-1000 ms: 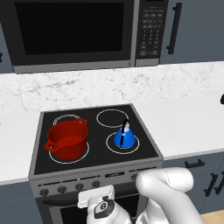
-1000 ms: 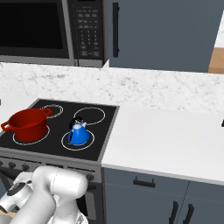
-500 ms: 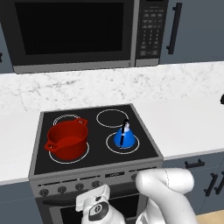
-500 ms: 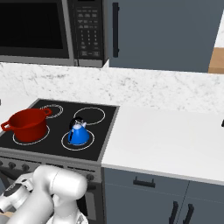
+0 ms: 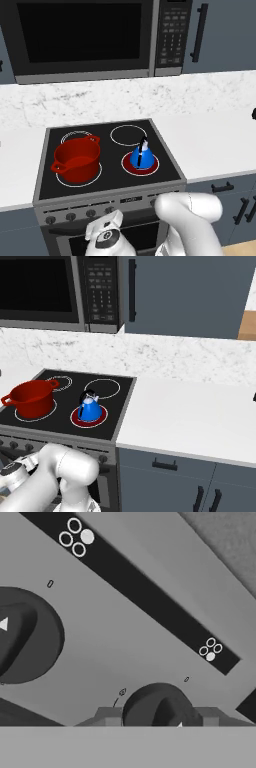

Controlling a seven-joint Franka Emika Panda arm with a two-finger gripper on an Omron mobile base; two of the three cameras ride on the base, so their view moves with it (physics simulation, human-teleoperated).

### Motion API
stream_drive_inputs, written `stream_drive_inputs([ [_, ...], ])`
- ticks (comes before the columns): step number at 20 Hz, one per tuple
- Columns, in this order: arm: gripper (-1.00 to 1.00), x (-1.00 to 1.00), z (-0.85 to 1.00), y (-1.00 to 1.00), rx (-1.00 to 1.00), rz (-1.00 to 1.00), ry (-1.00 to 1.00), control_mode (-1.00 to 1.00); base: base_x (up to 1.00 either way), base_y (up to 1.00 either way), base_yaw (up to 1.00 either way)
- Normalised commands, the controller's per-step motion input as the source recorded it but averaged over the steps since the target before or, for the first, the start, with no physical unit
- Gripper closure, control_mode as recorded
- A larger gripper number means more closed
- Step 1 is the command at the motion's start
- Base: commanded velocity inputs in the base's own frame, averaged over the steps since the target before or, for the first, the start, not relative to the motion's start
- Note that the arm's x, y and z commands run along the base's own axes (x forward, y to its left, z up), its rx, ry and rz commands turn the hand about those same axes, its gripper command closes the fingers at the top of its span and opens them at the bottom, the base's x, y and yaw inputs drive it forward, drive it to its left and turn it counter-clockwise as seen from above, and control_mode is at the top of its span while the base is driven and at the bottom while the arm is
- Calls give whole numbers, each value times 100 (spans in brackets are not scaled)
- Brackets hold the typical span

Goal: Pick the kettle from the counter and place it on a stove burner. Then turn the burner on.

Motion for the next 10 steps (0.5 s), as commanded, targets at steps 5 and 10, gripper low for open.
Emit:
stream_drive_inputs([
  [5, 100, 25, -21, 62, -47, 0, 20, -100, 0, 0, 0],
  [10, 100, 9, -26, 59, -49, 3, 15, -100, 0, 0, 0],
])
